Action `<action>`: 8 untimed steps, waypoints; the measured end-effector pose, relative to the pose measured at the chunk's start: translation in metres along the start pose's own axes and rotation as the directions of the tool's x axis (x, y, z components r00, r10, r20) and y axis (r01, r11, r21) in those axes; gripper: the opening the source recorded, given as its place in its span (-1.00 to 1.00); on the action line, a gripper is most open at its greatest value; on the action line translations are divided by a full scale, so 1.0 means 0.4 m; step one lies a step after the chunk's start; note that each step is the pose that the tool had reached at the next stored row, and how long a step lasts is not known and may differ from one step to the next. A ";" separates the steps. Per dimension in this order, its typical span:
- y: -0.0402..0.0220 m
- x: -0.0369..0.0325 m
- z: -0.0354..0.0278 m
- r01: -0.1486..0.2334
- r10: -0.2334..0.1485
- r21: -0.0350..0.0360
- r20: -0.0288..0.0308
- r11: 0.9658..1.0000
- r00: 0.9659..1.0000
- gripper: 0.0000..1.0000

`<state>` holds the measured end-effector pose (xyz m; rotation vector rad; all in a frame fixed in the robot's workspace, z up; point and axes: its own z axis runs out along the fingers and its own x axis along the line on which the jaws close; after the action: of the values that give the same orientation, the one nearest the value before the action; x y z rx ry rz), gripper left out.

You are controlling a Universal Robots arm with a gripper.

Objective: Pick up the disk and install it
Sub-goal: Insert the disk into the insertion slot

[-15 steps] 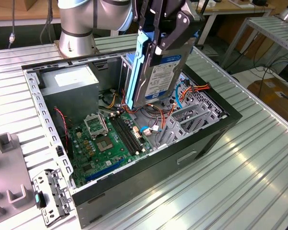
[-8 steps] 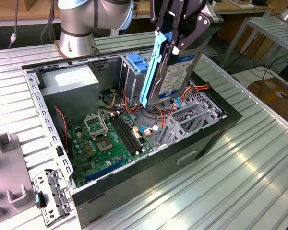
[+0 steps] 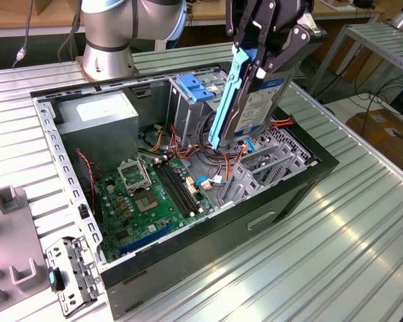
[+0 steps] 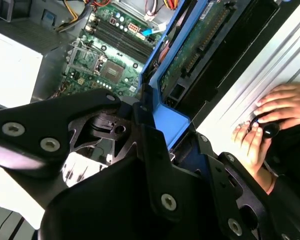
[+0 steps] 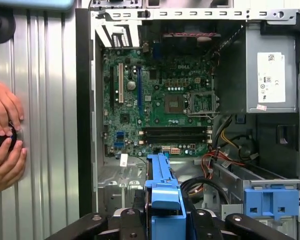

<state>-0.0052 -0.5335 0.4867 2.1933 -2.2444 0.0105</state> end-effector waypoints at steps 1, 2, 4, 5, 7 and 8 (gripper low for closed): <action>-0.001 0.005 0.005 0.000 0.000 0.000 0.000 1.000 1.000 -0.26; -0.002 0.009 0.009 0.000 0.000 0.000 0.000 1.000 1.000 -0.26; -0.013 0.013 0.017 0.000 0.000 0.001 0.000 1.000 1.000 -0.26; -0.021 0.014 0.019 0.000 0.000 0.001 0.000 1.000 1.000 -0.26; -0.044 0.013 0.023 0.000 0.000 0.000 0.000 1.000 1.000 -0.26; -0.060 0.013 0.025 0.000 0.000 0.000 0.000 1.000 1.000 -0.26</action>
<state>0.0188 -0.5393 0.4770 2.1937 -2.2446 0.0109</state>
